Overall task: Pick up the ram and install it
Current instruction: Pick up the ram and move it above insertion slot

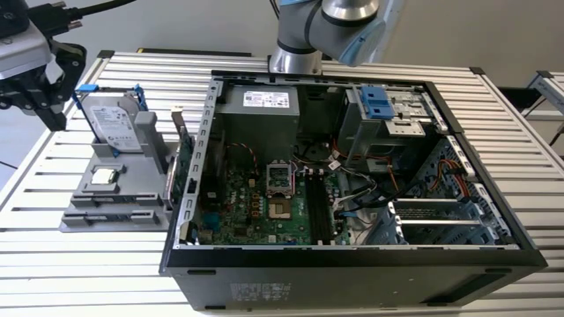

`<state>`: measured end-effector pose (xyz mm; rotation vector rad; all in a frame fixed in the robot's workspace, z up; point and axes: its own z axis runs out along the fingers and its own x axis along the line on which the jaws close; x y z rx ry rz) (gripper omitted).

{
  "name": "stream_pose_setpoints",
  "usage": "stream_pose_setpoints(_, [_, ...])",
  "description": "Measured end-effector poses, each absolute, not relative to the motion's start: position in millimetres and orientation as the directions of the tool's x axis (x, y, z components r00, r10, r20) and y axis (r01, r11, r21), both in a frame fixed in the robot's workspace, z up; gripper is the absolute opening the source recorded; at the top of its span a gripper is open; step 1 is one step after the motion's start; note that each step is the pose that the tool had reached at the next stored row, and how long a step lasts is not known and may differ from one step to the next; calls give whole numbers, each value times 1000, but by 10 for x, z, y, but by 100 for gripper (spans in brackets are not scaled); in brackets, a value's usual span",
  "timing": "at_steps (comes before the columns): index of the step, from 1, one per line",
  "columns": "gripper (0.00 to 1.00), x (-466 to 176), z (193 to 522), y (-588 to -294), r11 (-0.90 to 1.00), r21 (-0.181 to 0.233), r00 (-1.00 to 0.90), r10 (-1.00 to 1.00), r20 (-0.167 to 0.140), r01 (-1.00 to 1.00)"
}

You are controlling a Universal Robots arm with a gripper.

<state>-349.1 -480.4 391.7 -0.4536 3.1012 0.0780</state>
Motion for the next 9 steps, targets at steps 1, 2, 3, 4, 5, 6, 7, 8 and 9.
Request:
stream_pose_setpoints(1, [0, -3491, 3917, -4804, 955, 48, -956, -293, -14, -294])
stream_pose_setpoints(2, [0, -3491, 3917, -4804, 952, 48, -954, -301, -14, -301])
stream_pose_setpoints(3, [0, -3491, 3917, -4803, 950, 48, -951, -308, -13, -308])
stream_pose_setpoints(4, [0, -3491, 3917, -4803, 948, 48, -949, -315, -13, -316])
stream_pose_setpoints(5, [0, -3491, 3917, -4803, 945, 48, -946, -322, -13, -323])
stream_pose_setpoints(6, [0, -3491, 3917, -4803, 943, 48, -944, -329, -13, -329])
stream_pose_setpoints(7, [0, -3491, 3917, -4803, 941, 48, -942, -336, -13, -336])
stream_pose_setpoints(8, [0, -3491, 3917, -4802, 938, 48, -939, -343, -13, -343])
stream_pose_setpoints(9, [0, -3491, 3917, -4802, 935, 48, -937, -350, -13, -350])
